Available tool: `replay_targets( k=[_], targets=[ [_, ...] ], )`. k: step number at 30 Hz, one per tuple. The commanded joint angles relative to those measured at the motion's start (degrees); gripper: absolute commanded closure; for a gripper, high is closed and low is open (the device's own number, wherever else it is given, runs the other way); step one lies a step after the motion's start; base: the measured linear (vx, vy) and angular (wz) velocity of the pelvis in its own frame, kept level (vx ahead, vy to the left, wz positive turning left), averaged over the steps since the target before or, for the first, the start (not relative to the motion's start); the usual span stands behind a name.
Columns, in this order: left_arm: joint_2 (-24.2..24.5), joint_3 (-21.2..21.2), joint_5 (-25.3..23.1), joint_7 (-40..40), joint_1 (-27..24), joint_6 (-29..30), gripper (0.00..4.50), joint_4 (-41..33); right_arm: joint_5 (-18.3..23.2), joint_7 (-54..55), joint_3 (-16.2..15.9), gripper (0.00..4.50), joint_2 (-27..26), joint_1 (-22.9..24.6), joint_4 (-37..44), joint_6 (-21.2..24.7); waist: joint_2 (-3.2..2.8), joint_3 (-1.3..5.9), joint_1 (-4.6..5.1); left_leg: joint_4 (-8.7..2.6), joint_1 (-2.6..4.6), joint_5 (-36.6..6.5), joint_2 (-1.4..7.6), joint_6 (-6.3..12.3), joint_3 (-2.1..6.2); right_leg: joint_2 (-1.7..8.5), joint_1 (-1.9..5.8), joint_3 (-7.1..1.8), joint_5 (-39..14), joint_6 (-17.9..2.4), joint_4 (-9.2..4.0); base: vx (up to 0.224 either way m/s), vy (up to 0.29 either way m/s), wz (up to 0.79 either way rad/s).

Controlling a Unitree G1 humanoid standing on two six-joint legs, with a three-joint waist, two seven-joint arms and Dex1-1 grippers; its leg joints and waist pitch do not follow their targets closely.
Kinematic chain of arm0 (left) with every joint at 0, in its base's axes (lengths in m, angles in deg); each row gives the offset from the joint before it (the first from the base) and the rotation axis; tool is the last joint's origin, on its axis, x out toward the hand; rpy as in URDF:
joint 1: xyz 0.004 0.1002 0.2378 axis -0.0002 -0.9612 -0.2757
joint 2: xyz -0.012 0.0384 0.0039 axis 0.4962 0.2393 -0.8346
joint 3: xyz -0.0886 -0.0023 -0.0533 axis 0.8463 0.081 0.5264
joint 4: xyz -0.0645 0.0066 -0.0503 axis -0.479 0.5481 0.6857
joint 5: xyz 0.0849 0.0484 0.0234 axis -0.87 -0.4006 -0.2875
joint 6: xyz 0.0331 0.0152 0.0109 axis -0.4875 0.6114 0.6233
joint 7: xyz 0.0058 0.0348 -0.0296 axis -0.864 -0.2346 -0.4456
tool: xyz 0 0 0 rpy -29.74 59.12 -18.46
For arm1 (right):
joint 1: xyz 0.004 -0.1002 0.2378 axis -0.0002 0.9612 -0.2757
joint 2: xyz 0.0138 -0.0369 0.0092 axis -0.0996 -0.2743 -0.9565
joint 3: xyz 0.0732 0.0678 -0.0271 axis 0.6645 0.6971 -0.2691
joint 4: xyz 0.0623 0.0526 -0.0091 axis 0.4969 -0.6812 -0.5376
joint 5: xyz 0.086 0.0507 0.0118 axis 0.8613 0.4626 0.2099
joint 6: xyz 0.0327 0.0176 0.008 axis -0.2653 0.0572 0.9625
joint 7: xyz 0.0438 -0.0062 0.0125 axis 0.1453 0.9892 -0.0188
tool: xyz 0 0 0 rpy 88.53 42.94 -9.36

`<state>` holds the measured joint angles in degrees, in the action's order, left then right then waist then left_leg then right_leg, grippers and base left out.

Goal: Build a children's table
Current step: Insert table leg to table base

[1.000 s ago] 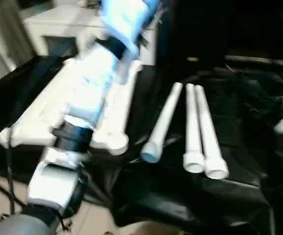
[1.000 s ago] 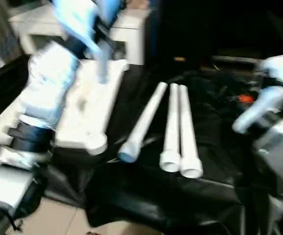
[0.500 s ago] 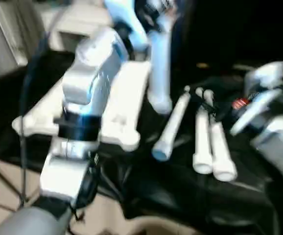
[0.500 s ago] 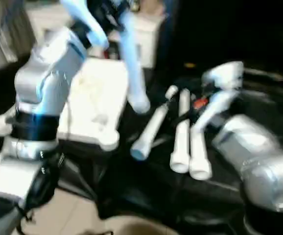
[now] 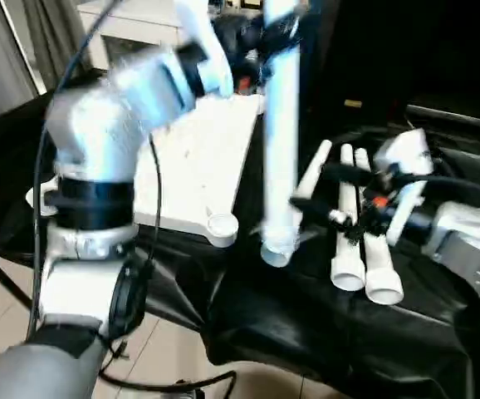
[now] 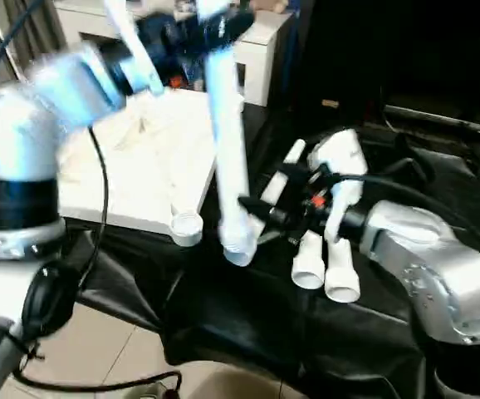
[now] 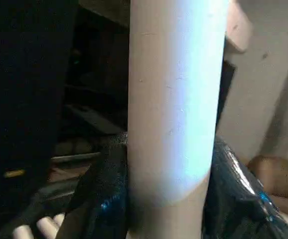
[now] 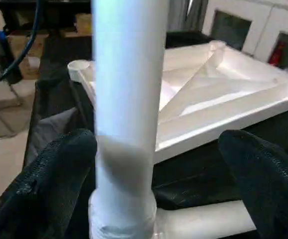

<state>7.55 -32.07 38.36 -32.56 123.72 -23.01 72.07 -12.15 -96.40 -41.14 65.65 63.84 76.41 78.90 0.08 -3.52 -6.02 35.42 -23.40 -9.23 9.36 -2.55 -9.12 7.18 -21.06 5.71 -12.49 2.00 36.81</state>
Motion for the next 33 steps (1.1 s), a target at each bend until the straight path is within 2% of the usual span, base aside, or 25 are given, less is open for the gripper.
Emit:
replay_targets(
  k=[1,2,4,6,7,8,9,11,13,17,19,21,25,26,33],
  targets=[
    [-0.18,1.39,2.47,-0.69,1.79,2.19,2.93,-1.02,-1.18,-1.07,-1.29,0.00,0.01,-1.59,-1.21,-1.35,0.92,3.84,-0.28,-4.98,1.43,-18.71,3.16,-2.86,1.27,2.88,1.22,-2.67,-17.86,-9.96,-5.78,0.000,0.000,0.00],
    [-0.14,1.50,2.80,-0.50,2.00,2.74,2.93,-1.14,-1.41,-1.42,-1.74,0.00,-0.22,-2.01,-1.66,-1.52,1.26,3.78,-0.39,-5.02,1.21,-17.07,3.06,-2.20,1.06,2.68,1.55,-2.72,-16.12,-10.25,-5.56,0.000,0.000,0.00],
    [-0.48,2.10,3.48,-0.86,2.40,3.55,2.93,-0.93,-1.70,-2.20,-2.38,0.00,-0.53,-2.69,-2.34,-1.70,1.25,3.94,-0.51,-5.00,1.33,-16.05,3.16,-1.93,0.87,2.60,1.55,-2.82,-14.70,-10.58,-5.33,0.000,0.000,0.00],
    [-0.35,2.49,4.14,-1.43,3.02,4.53,2.93,-0.45,-1.76,-3.66,-3.19,0.00,-0.43,-3.65,-3.45,-1.90,1.43,4.13,-0.78,-4.87,1.43,-13.78,3.31,-1.41,0.59,2.50,1.61,-2.96,-10.61,-11.37,-4.94,0.000,0.000,0.00],
    [-0.35,2.49,4.14,-1.43,3.02,4.53,2.93,-0.45,-1.76,-3.66,-3.19,0.00,-0.43,-3.65,-3.45,-1.90,1.43,4.13,-0.78,-4.87,1.43,-13.78,3.31,-1.41,0.59,2.50,1.61,-2.96,-10.61,-11.37,-4.94,0.000,0.000,0.00],
    [-0.42,2.94,5.06,-1.66,3.43,5.08,2.93,-0.25,-1.75,-4.43,-3.61,0.00,-0.17,-4.11,-3.94,-1.91,1.51,4.31,-0.79,-4.73,1.43,-11.43,3.33,-0.85,0.52,2.30,1.76,-2.95,-6.59,-12.20,-4.50,0.051,0.007,-0.02],
    [-0.46,3.09,5.36,-1.81,3.53,5.26,2.93,-0.22,-1.81,-4.58,-3.67,0.00,-0.15,-4.21,-4.09,-1.98,1.51,4.37,-0.81,-4.63,1.41,-10.55,3.27,-0.56,0.44,2.27,1.81,-2.96,-5.14,-12.62,-4.35,0.000,0.000,0.00],
    [-0.48,3.52,6.31,-2.14,3.98,6.00,2.93,-0.28,-1.71,-5.22,-3.78,0.17,-0.11,-4.49,-4.53,-1.97,1.52,4.47,-0.96,-4.32,1.38,-7.16,3.23,0.68,0.24,2.23,1.92,-2.92,-0.43,-14.13,-3.95,0.000,0.000,0.00],
    [-0.36,3.57,6.54,-2.14,4.16,6.38,2.93,-0.35,-1.58,-5.70,-3.91,0.37,-0.02,-4.55,-4.66,-1.89,1.55,4.51,-1.02,-4.20,1.37,-6.35,3.18,1.23,0.15,2.20,1.98,-2.92,0.62,-14.59,-3.83,0.000,0.000,0.00],
    [-0.77,4.49,7.58,-2.93,4.69,7.49,2.93,-0.17,-1.68,-6.68,-4.25,0.73,0.24,-4.37,-4.70,-1.73,1.40,4.32,-1.01,-4.30,1.55,-7.65,3.30,1.33,0.01,2.26,1.93,-3.01,-1.28,-14.98,-4.09,0.000,0.000,0.00],
    [-0.81,4.85,8.18,-3.45,5.00,7.84,2.93,-0.05,-1.67,-7.27,-4.29,0.81,0.37,-4.22,-4.64,-1.62,1.41,4.22,-1.04,-4.45,1.63,-9.25,3.38,0.63,0.04,2.35,1.92,-3.06,-3.27,-14.71,-4.29,0.000,0.000,0.00],
    [-0.76,4.90,8.39,-3.65,5.08,7.92,2.93,0.00,-1.61,-7.45,-4.21,1.08,0.41,-4.10,-4.49,-1.50,1.33,4.04,-1.01,-4.70,1.66,-11.57,3.40,-0.53,0.11,2.41,1.90,-3.10,-6.58,-13.57,-4.71,0.000,0.000,0.00],
    [-0.82,5.04,8.60,-3.85,5.14,8.20,2.93,-0.03,-1.27,-7.58,-3.97,1.33,0.43,-3.73,-3.93,-1.17,1.28,4.01,-0.97,-4.84,1.69,-12.49,3.45,-1.29,0.21,2.39,1.80,-3.15,-7.42,-12.82,-4.80,0.000,0.000,0.00],
    [-0.81,5.04,8.62,-3.85,5.14,8.32,2.93,-0.10,-1.12,-7.66,-3.89,1.52,0.39,-3.54,-3.66,-1.04,1.27,4.03,-0.97,-4.85,1.66,-12.27,3.43,-1.35,0.23,2.38,1.82,-3.15,-6.88,-12.70,-4.77,0.000,0.000,0.00],
    [-0.81,5.26,8.98,-4.37,5.17,8.51,2.93,-0.11,-0.59,-7.76,-3.72,2.02,-0.26,-3.06,-2.92,-0.49,1.31,4.08,-1.01,-4.76,1.64,-11.31,3.40,-0.93,0.14,2.36,1.82,-3.15,-5.43,-13.13,-4.67,0.000,0.000,0.00]
  ],
)
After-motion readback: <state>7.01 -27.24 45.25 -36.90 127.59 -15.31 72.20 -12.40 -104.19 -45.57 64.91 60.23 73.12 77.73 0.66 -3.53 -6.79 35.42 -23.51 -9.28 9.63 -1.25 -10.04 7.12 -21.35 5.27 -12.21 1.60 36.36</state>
